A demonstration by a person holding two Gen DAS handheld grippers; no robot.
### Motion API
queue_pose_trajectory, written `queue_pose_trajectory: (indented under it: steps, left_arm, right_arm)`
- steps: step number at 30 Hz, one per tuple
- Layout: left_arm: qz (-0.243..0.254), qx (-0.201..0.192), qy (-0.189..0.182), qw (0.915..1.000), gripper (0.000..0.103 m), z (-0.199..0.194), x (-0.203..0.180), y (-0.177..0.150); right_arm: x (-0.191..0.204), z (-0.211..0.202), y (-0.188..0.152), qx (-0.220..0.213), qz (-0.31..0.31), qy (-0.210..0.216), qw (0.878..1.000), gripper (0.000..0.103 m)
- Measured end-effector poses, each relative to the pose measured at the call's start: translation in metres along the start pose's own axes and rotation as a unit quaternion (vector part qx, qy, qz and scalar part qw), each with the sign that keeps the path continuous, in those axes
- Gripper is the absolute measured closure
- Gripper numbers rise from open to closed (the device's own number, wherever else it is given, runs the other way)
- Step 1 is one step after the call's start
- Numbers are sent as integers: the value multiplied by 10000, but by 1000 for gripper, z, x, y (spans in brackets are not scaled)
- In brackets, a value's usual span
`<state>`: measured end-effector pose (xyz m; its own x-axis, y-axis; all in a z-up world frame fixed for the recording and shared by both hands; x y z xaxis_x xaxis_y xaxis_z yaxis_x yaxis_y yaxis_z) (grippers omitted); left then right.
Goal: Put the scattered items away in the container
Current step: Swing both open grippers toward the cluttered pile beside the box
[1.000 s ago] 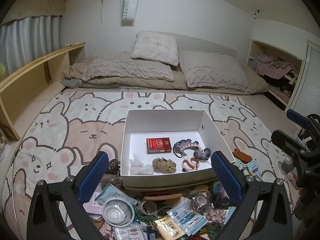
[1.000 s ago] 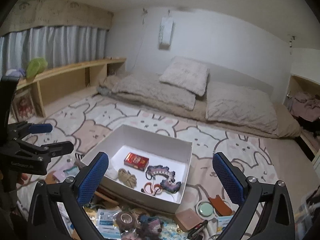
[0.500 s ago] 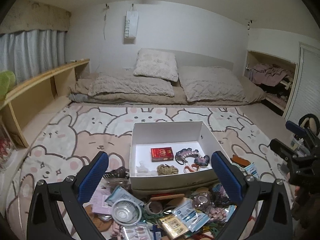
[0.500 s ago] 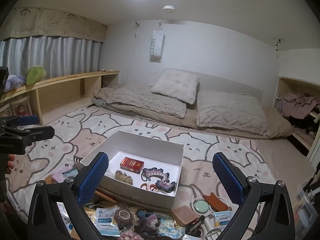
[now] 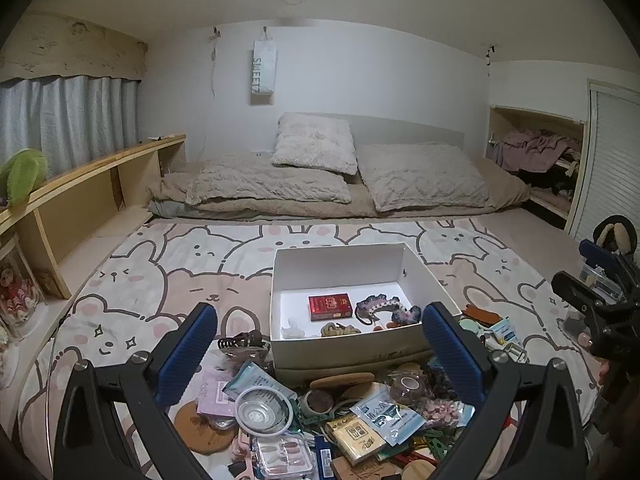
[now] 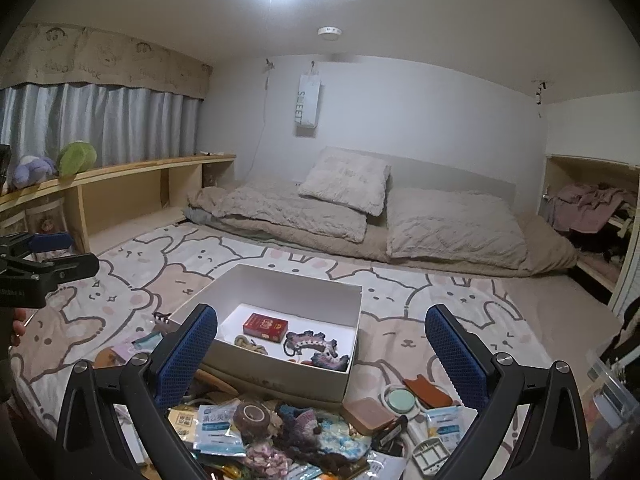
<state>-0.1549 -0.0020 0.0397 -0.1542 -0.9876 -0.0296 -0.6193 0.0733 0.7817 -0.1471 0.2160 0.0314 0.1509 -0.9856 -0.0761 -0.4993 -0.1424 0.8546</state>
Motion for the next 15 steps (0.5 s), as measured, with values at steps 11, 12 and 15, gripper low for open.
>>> queue_pose_trajectory:
  steps: [11,12,15]
  left_arm:
    - [-139,-168,-62,9997,0,-22,11,-14]
    - [-164,-161,-55,9997,0,-23,12,-17]
    - [-212,-151,-6,9997,0,-25,17,-25]
  right_arm:
    - [-1,-27,-8,-309,53,-51,9995,0]
    - [-1,-30,-9,-340,60,-62,9994,0]
    - [-5,-34,-13,-394,144,-67,9991,0]
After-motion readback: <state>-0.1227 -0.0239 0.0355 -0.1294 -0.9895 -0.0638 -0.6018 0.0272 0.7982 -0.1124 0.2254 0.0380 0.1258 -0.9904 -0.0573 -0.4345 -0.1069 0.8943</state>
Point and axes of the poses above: each gripper's, at about its wrist camera, not at the fingertips, and z roughly the way its jaws point, x to its left, y to its top, the point moved 9 cm from there along z, roughly the way its jaws point, and after that the axes turned 13 degrees about x, right-handed, at the moved point
